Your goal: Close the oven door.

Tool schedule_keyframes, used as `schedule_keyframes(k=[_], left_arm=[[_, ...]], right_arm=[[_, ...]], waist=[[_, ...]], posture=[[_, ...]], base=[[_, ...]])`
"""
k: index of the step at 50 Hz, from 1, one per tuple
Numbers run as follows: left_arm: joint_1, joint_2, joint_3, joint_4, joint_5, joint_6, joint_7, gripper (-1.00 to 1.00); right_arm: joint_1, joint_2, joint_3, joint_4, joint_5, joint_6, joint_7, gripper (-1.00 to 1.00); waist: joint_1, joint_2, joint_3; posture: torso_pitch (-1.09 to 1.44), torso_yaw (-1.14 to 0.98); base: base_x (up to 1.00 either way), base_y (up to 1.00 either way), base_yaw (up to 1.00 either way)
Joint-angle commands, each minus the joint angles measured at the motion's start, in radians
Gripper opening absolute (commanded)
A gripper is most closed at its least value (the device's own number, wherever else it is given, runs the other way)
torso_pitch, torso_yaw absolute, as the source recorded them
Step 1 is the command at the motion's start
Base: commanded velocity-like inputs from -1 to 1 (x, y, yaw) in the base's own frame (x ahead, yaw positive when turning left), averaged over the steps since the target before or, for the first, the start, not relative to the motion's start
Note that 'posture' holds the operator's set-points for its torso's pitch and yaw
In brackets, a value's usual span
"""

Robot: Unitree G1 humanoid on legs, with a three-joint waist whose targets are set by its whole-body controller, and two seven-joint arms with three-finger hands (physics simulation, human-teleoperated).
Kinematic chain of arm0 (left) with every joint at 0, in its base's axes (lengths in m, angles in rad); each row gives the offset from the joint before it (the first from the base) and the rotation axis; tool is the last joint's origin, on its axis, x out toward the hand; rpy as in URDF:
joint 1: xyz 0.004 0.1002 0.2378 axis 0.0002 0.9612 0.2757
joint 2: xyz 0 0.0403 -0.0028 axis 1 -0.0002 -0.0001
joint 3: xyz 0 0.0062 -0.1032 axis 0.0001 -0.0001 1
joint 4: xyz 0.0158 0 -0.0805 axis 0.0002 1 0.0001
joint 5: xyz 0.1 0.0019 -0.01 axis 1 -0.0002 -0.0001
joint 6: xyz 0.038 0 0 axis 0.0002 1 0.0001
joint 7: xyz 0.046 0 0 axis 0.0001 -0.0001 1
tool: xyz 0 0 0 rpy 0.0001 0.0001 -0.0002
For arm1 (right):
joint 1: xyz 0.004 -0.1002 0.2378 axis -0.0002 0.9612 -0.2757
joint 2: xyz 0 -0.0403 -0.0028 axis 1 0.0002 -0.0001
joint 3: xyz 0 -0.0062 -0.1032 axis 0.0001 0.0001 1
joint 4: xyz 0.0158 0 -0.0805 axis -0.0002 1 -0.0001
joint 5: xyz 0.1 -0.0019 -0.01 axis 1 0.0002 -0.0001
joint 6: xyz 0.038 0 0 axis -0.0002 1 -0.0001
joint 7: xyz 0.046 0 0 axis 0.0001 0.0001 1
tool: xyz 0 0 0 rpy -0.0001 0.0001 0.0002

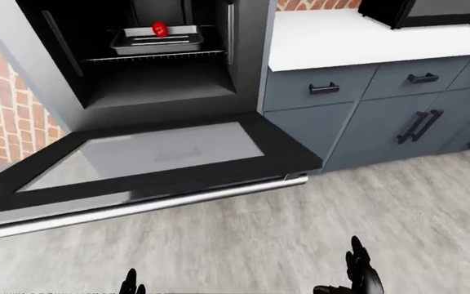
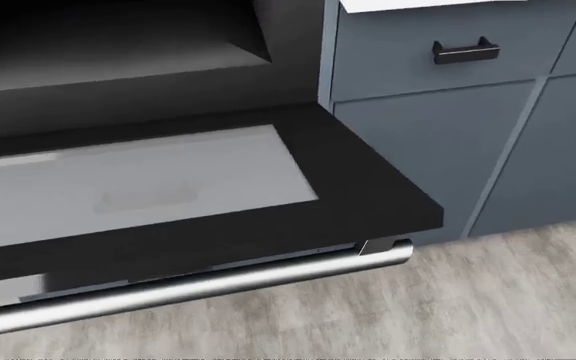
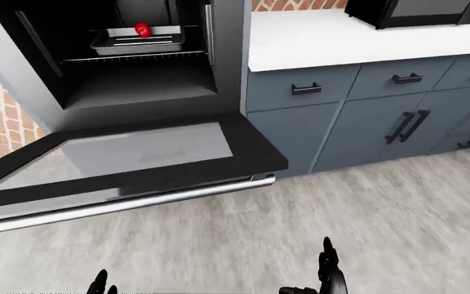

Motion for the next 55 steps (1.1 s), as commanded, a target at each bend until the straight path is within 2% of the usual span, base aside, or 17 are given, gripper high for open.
schedule_keyframes(k=[1,5,9,12,14,15,16,25,30,32,36,40,42,44,45,47,55], left_arm=[[-0.004,0.016,0.003,-0.016,-0.002,-0.026,-0.004,1.0],[-0.004,0.016,0.003,-0.016,-0.002,-0.025,-0.004,1.0],[-0.006,0.016,0.003,-0.016,-0.003,-0.024,-0.005,1.0],[-0.006,0.016,0.003,-0.016,-0.003,-0.024,-0.004,1.0],[-0.007,0.016,0.003,-0.017,-0.003,-0.023,-0.003,1.0],[-0.006,0.015,0.002,-0.017,-0.003,-0.024,-0.003,1.0],[-0.006,0.015,0.002,-0.016,-0.004,-0.024,-0.003,1.0],[-0.007,0.017,0.003,-0.016,-0.006,-0.022,-0.005,1.0],[-0.008,0.019,0.004,-0.016,-0.007,-0.021,-0.008,1.0],[-0.008,0.018,0.004,-0.016,-0.006,-0.021,-0.008,1.0],[-0.007,0.018,0.004,-0.016,-0.007,-0.023,-0.007,1.0],[-0.006,0.017,0.004,-0.016,-0.007,-0.024,-0.008,1.0],[-0.007,0.018,0.004,-0.016,-0.008,-0.022,-0.009,1.0],[-0.006,0.017,0.003,-0.016,-0.007,-0.023,-0.007,1.0],[-0.006,0.017,0.004,-0.016,-0.008,-0.023,-0.008,1.0],[-0.007,0.018,0.004,-0.016,-0.008,-0.021,-0.008,1.0],[-0.012,0.021,0.006,-0.016,-0.009,-0.017,-0.01,1.0]], right_arm=[[-0.007,-0.004,-0.002,-0.016,0.003,-0.026,0.001,1.0],[-0.006,-0.004,-0.002,-0.015,0.002,-0.026,0.001,1.0],[-0.007,-0.003,-0.002,-0.017,0.004,-0.026,0.002,1.0],[-0.009,-0.004,-0.003,-0.017,0.006,-0.024,0.004,1.0],[-0.01,-0.005,-0.004,-0.017,0.007,-0.023,0.004,1.0],[-0.01,-0.004,-0.004,-0.017,0.008,-0.023,0.004,1.0],[-0.009,-0.004,-0.003,-0.017,0.008,-0.024,0.004,1.0],[-0.011,-0.005,-0.004,-0.017,0.01,-0.023,0.004,1.0],[-0.012,-0.004,-0.004,-0.017,0.011,-0.022,0.006,1.0],[-0.013,-0.005,-0.004,-0.017,0.012,-0.021,0.006,1.0],[-0.013,-0.004,-0.004,-0.017,0.012,-0.022,0.006,1.0],[-0.012,-0.004,-0.004,-0.017,0.013,-0.023,0.007,1.0],[-0.013,-0.005,-0.004,-0.018,0.013,-0.022,0.007,1.0],[-0.012,-0.004,-0.003,-0.017,0.013,-0.023,0.006,1.0],[-0.012,-0.004,-0.003,-0.018,0.013,-0.023,0.006,1.0],[-0.012,-0.005,-0.003,-0.018,0.013,-0.023,0.006,1.0],[-0.014,-0.005,-0.002,-0.019,0.015,-0.021,0.006,1.0]], waist=[[-0.003,0.006,-0.012],[0.001,0.008,-0.02],[0.004,0.048,-0.01],[0.005,0.108,-0.014],[0.012,0.177,-0.026],[0.017,0.122,-0.02],[0.013,0.131,-0.018],[0.015,0.048,-0.009],[0.013,-0.026,-0.015],[0.002,0.008,-0.013],[0.002,0.007,-0.02],[0.003,0.057,-0.008],[0.004,0.103,-0.012],[0.016,0.19,-0.037],[0.02,0.116,-0.017],[0.027,0.125,-0.016],[0.015,0.044,-0.006]], posture=[[0.0,0.0],[0.0,0.0],[0.0,0.0],[0.0,0.0],[0.0,0.0],[0.0,0.0],[0.0,0.0],[0.0,0.0],[0.0,0.0],[0.0,0.0],[0.0,0.0],[0.0,0.0],[0.0,0.0],[0.0,0.0],[0.0,0.0],[0.0,0.0],[0.0,0.0]], base=[[0.0,0.3,0.0],[0.0,0.32,0.0],[0.0,0.36,0.0],[0.0,0.38,0.0],[0.0,0.38,0.0],[0.0,0.38,0.0],[0.0,0.38,0.0],[0.0,0.38,0.0],[0.0,0.38,0.0],[0.0,0.39,0.0],[0.0,0.38,0.0],[0.0,0.38,0.0],[0.0,0.38,0.0],[0.0,0.38,0.0],[0.0,0.38,0.0],[0.0,0.38,0.0],[0.0,0.38,0.0]])
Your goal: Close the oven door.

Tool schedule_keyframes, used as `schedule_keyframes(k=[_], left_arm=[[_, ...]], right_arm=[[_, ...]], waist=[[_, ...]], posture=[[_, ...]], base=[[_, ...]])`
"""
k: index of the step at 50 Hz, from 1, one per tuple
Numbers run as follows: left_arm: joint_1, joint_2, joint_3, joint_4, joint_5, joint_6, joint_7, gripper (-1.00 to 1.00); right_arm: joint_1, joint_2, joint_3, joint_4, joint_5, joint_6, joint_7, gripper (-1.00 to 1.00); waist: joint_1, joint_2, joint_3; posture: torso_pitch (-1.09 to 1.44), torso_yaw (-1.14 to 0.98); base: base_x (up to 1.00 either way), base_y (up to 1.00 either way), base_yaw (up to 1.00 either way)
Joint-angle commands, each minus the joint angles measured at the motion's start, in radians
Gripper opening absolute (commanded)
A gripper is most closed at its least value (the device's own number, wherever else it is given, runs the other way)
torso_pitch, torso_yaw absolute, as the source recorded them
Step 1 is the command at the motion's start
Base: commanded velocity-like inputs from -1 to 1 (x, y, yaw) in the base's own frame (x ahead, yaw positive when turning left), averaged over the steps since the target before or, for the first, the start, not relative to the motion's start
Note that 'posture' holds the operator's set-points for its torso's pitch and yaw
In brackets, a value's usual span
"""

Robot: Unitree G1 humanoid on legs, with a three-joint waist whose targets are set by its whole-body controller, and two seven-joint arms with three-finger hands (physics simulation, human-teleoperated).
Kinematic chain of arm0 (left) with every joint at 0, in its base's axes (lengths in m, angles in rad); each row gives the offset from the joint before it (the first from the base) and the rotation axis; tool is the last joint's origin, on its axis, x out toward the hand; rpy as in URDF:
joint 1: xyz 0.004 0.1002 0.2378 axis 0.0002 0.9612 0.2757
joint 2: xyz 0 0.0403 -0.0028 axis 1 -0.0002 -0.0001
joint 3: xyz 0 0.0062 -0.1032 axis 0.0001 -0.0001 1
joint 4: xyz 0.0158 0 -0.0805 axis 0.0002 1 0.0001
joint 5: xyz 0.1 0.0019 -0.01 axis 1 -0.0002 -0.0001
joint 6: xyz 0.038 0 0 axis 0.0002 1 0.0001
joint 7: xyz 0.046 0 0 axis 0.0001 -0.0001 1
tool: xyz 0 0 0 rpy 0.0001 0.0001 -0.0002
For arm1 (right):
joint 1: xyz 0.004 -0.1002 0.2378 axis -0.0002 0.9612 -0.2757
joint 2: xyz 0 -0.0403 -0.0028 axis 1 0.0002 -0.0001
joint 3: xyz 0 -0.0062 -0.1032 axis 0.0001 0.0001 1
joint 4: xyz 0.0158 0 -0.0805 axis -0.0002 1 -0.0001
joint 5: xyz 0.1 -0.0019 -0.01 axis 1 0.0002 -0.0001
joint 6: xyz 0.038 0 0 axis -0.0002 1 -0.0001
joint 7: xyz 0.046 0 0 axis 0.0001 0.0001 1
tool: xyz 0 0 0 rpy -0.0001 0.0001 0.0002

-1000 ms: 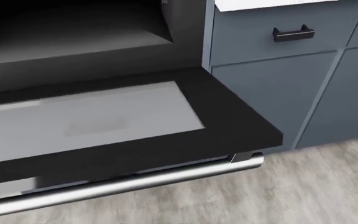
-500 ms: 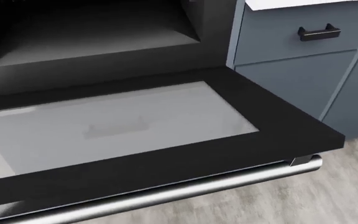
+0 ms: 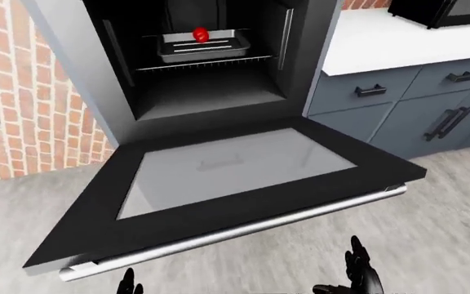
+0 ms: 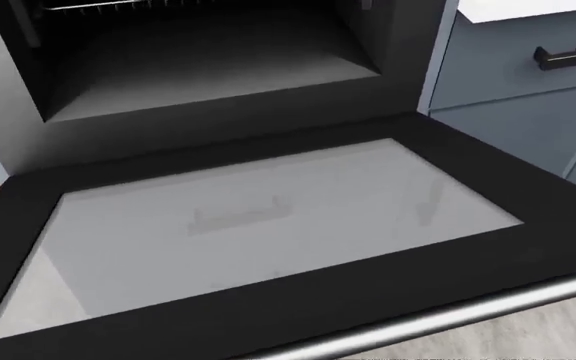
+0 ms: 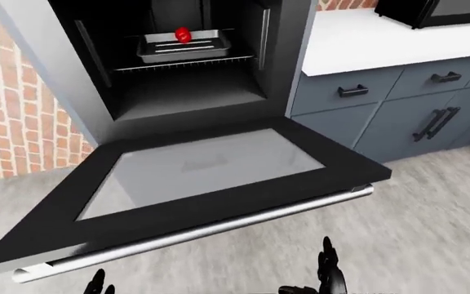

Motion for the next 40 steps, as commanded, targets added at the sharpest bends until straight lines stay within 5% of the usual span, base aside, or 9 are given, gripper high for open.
schedule_keyframes(k=[1,4,11,15,18,19,33,35,40], left_arm=[[-0.008,0.008,0.003,-0.016,-0.002,-0.021,-0.005,1.0],[-0.009,0.008,0.003,-0.016,-0.002,-0.021,-0.004,1.0],[-0.006,0.006,0.003,-0.016,-0.002,-0.024,-0.005,1.0],[-0.006,0.006,0.005,-0.016,-0.004,-0.02,-0.008,1.0],[-0.007,0.006,0.006,-0.016,-0.006,-0.014,-0.009,1.0],[-0.007,0.006,0.006,-0.016,-0.006,-0.013,-0.01,1.0],[-0.006,0.006,0.006,-0.016,-0.009,-0.011,-0.013,1.0],[-0.006,0.006,0.007,-0.016,-0.01,-0.01,-0.014,1.0],[-0.007,0.006,0.006,-0.016,-0.011,-0.009,-0.015,1.0]], right_arm=[[-0.011,-0.009,-0.001,-0.018,0.005,-0.025,0.0,1.0],[-0.012,-0.009,-0.001,-0.019,0.006,-0.024,0.001,1.0],[-0.012,-0.008,0.001,-0.018,0.005,-0.025,-0.001,1.0],[-0.012,-0.008,0.001,-0.018,0.004,-0.024,-0.002,1.0],[-0.012,-0.007,0.002,-0.017,0.003,-0.024,-0.004,1.0],[-0.012,-0.007,0.002,-0.017,0.003,-0.023,-0.004,1.0],[-0.013,-0.008,0.0,-0.018,0.005,-0.024,-0.002,1.0],[-0.014,-0.009,0.0,-0.018,0.005,-0.024,-0.003,1.0],[-0.014,-0.009,0.0,-0.017,0.005,-0.022,-0.002,1.0]], waist=[[0.0,0.0,-0.009],[-0.004,-0.054,-0.015],[-0.013,-0.019,-0.022],[-0.012,0.04,-0.012],[-0.001,0.152,-0.037],[0.001,0.09,-0.027],[-0.005,-0.054,-0.015],[-0.018,-0.018,-0.014],[-0.014,-0.023,-0.022]], posture=[[0.0,0.0],[0.0,0.0],[0.0,0.0],[0.0,0.0],[0.0,0.0],[0.0,0.0],[0.0,0.0],[0.0,0.0],[0.0,0.0]], base=[[0.0,0.38,0.0],[0.0,0.38,0.0],[0.0,0.38,0.0],[0.0,0.38,0.0],[0.0,0.38,0.0],[0.0,0.38,0.0],[0.0,0.38,0.0],[0.0,0.38,0.0],[0.0,0.39,0.0]])
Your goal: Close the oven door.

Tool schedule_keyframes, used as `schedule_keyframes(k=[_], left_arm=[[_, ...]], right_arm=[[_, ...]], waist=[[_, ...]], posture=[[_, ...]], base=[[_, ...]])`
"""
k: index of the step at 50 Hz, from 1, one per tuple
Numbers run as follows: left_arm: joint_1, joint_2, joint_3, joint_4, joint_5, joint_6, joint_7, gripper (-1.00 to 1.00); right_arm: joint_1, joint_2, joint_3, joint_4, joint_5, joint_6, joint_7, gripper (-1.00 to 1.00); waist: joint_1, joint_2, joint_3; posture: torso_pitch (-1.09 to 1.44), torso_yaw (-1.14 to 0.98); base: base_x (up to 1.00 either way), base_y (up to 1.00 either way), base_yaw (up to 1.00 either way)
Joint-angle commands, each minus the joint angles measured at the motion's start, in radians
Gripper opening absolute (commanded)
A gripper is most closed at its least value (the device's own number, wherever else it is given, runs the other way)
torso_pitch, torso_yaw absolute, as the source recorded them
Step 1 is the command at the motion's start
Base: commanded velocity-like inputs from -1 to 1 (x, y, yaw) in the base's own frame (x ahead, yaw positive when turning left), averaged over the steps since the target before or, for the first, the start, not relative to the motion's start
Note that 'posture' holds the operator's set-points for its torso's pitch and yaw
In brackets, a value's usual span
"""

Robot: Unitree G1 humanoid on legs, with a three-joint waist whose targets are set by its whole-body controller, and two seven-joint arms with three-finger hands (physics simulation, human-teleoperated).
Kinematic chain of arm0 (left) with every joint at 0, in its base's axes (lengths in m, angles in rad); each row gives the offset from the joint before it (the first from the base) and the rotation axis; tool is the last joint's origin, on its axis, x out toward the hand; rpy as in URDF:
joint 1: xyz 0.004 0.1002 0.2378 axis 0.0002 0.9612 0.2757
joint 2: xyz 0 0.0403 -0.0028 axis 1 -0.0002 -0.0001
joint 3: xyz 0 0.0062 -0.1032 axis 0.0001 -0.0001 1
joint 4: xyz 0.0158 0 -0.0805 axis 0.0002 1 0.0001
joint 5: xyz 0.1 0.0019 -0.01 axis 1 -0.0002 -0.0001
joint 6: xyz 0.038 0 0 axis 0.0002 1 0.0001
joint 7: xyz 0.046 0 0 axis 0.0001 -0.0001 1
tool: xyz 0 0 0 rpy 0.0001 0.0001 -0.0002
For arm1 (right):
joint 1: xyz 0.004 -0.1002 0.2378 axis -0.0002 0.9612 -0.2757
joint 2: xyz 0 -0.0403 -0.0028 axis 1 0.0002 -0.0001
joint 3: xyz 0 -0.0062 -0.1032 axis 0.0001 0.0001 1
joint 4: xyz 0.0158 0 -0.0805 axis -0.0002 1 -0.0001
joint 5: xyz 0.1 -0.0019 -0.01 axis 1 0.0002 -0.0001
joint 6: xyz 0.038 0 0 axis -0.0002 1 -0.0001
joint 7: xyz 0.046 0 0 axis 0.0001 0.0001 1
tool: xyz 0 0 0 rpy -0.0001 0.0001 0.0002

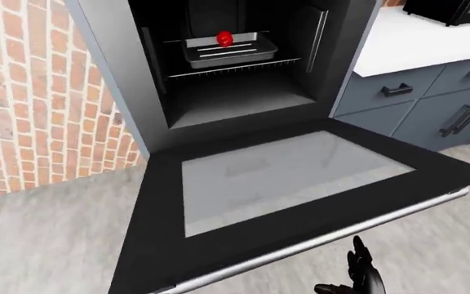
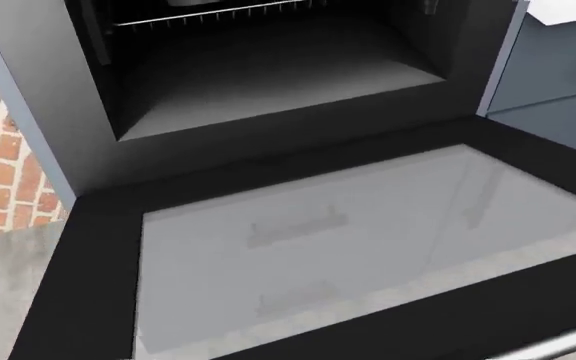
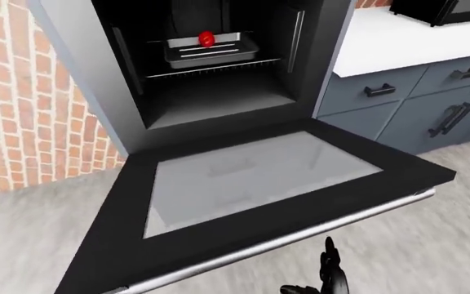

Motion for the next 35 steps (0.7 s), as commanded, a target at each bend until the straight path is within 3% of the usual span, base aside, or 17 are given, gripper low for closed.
schedule_keyframes(k=[1,5,6,7,8,10,19,21,23,24,26,29,33,35], left_arm=[[-0.007,0.021,0.008,-0.02,-0.01,-0.03,0.004,1.0],[-0.008,0.021,0.008,-0.02,-0.011,-0.03,0.004,1.0],[-0.008,0.021,0.008,-0.02,-0.011,-0.029,0.003,1.0],[-0.008,0.021,0.008,-0.02,-0.012,-0.029,0.003,1.0],[-0.008,0.021,0.008,-0.02,-0.012,-0.03,0.003,1.0],[-0.008,0.02,0.008,-0.02,-0.011,-0.03,0.003,1.0],[-0.009,0.021,0.007,-0.02,-0.013,-0.029,0.003,1.0],[-0.01,0.021,0.006,-0.021,-0.013,-0.029,0.003,1.0],[-0.01,0.021,0.006,-0.021,-0.013,-0.029,0.004,1.0],[-0.01,0.02,0.005,-0.021,-0.012,-0.029,0.005,1.0],[-0.01,0.02,0.005,-0.021,-0.012,-0.029,0.004,1.0],[-0.008,0.019,0.004,-0.021,-0.012,-0.03,0.004,1.0],[-0.009,0.018,0.004,-0.02,-0.011,-0.031,0.003,1.0],[-0.007,0.018,0.003,-0.02,-0.009,-0.033,0.005,1.0]], right_arm=[[-0.013,-0.002,0.001,-0.019,-0.002,-0.026,0.005,1.0],[-0.014,-0.002,0.002,-0.019,-0.003,-0.026,0.004,1.0],[-0.014,-0.002,0.002,-0.019,-0.003,-0.026,0.003,1.0],[-0.014,-0.002,0.002,-0.019,-0.003,-0.026,0.003,1.0],[-0.014,-0.002,0.002,-0.02,-0.003,-0.026,0.003,1.0],[-0.014,-0.002,0.002,-0.02,-0.003,-0.027,0.003,1.0],[-0.014,-0.001,0.003,-0.02,-0.004,-0.027,0.001,1.0],[-0.015,-0.001,0.003,-0.021,-0.004,-0.026,0.002,1.0],[-0.015,-0.001,0.003,-0.021,-0.003,-0.026,0.001,1.0],[-0.015,-0.001,0.003,-0.021,-0.003,-0.026,0.002,1.0],[-0.015,-0.001,0.003,-0.021,-0.002,-0.026,0.002,1.0],[-0.014,-0.001,0.003,-0.021,-0.002,-0.027,0.002,1.0],[-0.016,-0.002,0.004,-0.022,0.0,-0.027,0.004,1.0],[-0.013,-0.002,0.003,-0.021,0.001,-0.029,0.005,1.0]], waist=[[0.003,0.006,-0.003],[0.005,0.078,0.0],[0.006,0.112,-0.008],[0.013,0.162,-0.022],[0.018,0.112,-0.015],[0.026,0.108,-0.005],[0.016,0.018,0.006],[0.014,-0.008,0.005],[0.01,-0.056,-0.008],[-0.002,-0.003,0.002],[-0.001,-0.022,-0.007],[0.002,-0.009,-0.008],[0.003,0.052,0.003],[0.006,0.112,-0.007]], posture=[[0.0,0.0],[0.0,0.0],[0.0,0.0],[0.0,0.0],[0.0,0.0],[0.0,0.0],[0.0,0.0],[0.0,0.0],[0.0,0.0],[0.0,0.0],[0.0,0.0],[0.0,0.0],[0.0,0.0],[0.0,0.0]], base=[[0.0,0.4,0.0],[0.0,0.4,0.0],[0.0,0.41,0.0],[0.0,0.4,0.0],[0.0,0.4,0.0],[0.0,0.4,0.0],[0.0,0.4,0.0],[0.0,0.4,0.0],[0.0,0.4,0.0],[0.0,0.4,0.0],[0.0,0.4,0.0],[0.0,0.4,0.0],[0.0,0.4,0.0],[0.0,0.4,0.0]])
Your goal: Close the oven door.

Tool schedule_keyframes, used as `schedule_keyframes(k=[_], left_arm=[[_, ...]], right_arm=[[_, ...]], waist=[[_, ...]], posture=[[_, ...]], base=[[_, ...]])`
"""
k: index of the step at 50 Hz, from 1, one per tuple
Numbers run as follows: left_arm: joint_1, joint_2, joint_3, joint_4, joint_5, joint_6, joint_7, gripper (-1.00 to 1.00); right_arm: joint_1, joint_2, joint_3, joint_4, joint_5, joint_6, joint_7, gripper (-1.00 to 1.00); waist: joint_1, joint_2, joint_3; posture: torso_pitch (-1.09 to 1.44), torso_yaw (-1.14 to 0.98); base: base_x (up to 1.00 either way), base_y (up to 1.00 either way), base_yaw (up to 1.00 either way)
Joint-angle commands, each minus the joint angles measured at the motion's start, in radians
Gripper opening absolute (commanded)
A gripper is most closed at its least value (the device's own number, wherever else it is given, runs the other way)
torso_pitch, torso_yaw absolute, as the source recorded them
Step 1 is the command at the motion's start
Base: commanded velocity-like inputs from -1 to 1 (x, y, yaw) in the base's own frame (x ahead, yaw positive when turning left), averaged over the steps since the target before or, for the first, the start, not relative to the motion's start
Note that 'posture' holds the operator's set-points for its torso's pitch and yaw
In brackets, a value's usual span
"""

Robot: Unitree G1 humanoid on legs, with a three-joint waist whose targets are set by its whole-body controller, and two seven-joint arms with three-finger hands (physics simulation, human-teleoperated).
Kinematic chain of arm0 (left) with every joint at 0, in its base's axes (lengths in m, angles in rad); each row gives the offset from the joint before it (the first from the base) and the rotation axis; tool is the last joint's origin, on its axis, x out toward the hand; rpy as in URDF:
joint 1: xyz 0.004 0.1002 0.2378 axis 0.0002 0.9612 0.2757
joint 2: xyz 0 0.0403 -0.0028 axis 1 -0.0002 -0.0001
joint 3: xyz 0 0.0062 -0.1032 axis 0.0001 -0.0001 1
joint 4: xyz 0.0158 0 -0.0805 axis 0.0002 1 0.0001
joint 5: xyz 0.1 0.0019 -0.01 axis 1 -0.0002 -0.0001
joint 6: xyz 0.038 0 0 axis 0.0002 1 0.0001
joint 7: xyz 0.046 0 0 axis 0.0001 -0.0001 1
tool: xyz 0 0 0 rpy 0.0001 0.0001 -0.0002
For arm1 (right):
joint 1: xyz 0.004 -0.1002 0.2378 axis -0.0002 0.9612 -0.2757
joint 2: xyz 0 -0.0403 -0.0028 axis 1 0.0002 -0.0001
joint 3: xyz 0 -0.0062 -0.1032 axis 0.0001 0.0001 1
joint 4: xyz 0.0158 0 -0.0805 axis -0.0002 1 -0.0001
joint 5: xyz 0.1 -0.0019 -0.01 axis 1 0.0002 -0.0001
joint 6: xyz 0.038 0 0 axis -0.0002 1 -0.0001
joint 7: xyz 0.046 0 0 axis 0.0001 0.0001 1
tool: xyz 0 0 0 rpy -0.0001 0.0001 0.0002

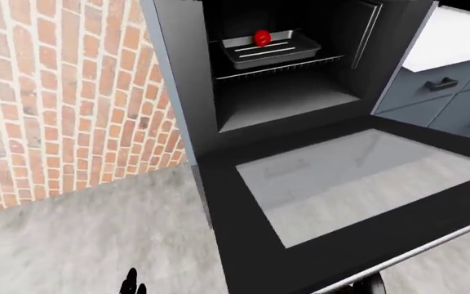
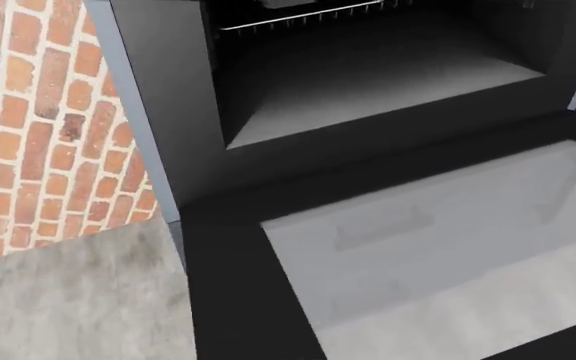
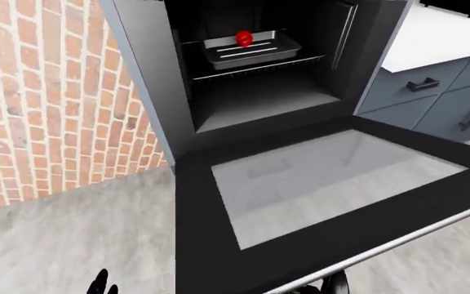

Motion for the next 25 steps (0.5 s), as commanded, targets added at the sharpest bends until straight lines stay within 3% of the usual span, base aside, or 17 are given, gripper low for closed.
schedule_keyframes(k=[1,2,4,13,15,17,18,19,21,23,25], left_arm=[[-0.01,0.015,0.004,-0.015,-0.003,-0.018,0.002,1.0],[-0.013,0.015,0.004,-0.016,-0.006,-0.016,0.001,1.0],[-0.014,0.013,0.001,-0.016,-0.004,-0.017,0.003,1.0],[-0.01,0.013,0.002,-0.015,-0.005,-0.019,0.0,1.0],[-0.009,0.014,0.003,-0.015,-0.005,-0.019,0.0,1.0],[-0.01,0.013,0.002,-0.015,-0.004,-0.019,0.0,1.0],[-0.008,0.012,0.002,-0.015,-0.004,-0.021,0.001,1.0],[-0.008,0.012,0.002,-0.015,-0.004,-0.021,0.001,1.0],[-0.009,0.014,0.003,-0.015,-0.005,-0.018,-0.001,1.0],[-0.01,0.014,0.003,-0.015,-0.004,-0.018,-0.001,1.0],[-0.01,0.014,0.003,-0.015,-0.004,-0.019,-0.001,1.0]], right_arm=[[-0.015,-0.003,0.0,-0.019,0.001,-0.02,0.005,1.0],[-0.015,-0.002,0.001,-0.018,0.0,-0.02,0.004,1.0],[-0.015,0.0,0.003,-0.018,-0.002,-0.02,0.003,1.0],[-0.013,0.001,0.002,-0.017,-0.003,-0.023,0.002,1.0],[-0.012,0.001,0.003,-0.017,-0.004,-0.023,0.002,1.0],[-0.012,0.001,0.002,-0.017,-0.005,-0.024,0.002,1.0],[-0.012,0.001,0.002,-0.017,-0.005,-0.024,0.001,1.0],[-0.012,0.001,0.003,-0.017,-0.005,-0.024,0.001,1.0],[-0.011,0.0,0.003,-0.017,-0.005,-0.024,0.002,1.0],[-0.011,0.0,0.002,-0.017,-0.005,-0.024,0.002,1.0],[-0.012,0.0,0.003,-0.018,-0.006,-0.024,0.002,1.0]], waist=[[0.007,0.042,-0.026],[0.012,-0.011,-0.016],[0.02,-0.014,-0.008],[0.008,-0.103,0.002],[0.006,-0.131,0.002],[0.0,-0.179,-0.014],[-0.011,-0.126,-0.001],[-0.005,-0.144,-0.007],[-0.009,-0.142,-0.016],[-0.005,-0.13,-0.011],[-0.004,-0.104,-0.003]], posture=[[0.0,0.0],[0.0,0.0],[0.0,0.0],[0.0,0.0],[0.0,0.0],[0.0,0.0],[0.0,0.0],[0.0,0.0],[0.0,0.0],[0.0,0.0],[0.0,0.0]], base=[[0.0,0.41,0.0],[0.0,0.4,0.0],[0.0,0.39,0.0],[0.0,0.4,0.0],[0.0,0.4,0.0],[0.0,0.4,0.0],[0.0,0.41,0.0],[0.0,0.4,0.0],[0.0,0.39,0.0],[0.0,0.4,0.0],[0.0,0.4,0.0]])
